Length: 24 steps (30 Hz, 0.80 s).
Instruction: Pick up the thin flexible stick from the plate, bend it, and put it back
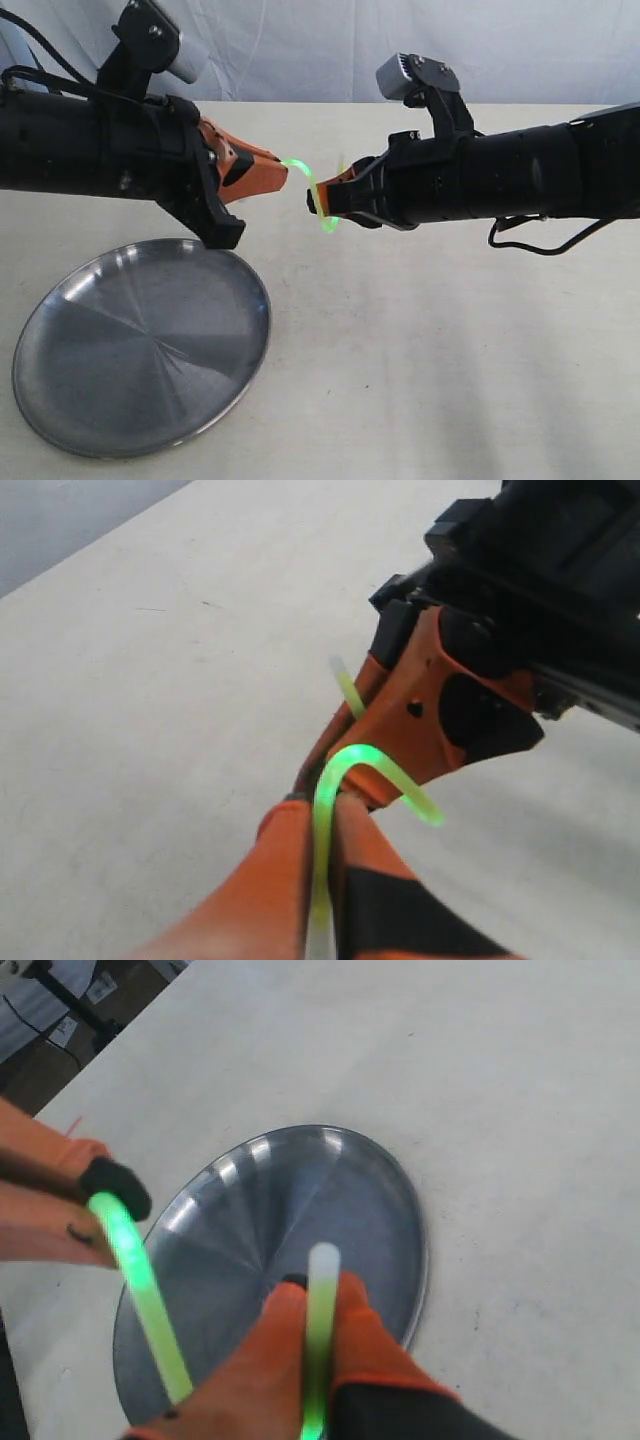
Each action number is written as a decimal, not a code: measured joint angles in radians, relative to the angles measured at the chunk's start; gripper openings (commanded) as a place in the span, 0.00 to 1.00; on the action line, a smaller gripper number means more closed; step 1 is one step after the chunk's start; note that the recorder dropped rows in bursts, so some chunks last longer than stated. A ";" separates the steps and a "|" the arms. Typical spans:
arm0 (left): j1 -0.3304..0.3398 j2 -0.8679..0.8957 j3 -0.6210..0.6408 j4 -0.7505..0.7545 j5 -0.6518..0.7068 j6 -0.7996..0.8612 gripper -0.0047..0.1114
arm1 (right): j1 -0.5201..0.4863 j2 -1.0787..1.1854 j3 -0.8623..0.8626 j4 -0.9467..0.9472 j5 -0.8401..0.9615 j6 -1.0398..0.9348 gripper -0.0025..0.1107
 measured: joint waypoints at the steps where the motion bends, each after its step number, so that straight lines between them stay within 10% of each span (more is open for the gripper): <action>1: 0.000 0.000 0.000 0.000 -0.003 0.000 0.04 | 0.000 0.000 0.000 0.000 0.009 0.000 0.01; 24: 0.000 0.000 0.000 0.073 0.022 -0.093 0.04 | 0.000 0.000 0.000 -0.158 0.153 -0.170 0.01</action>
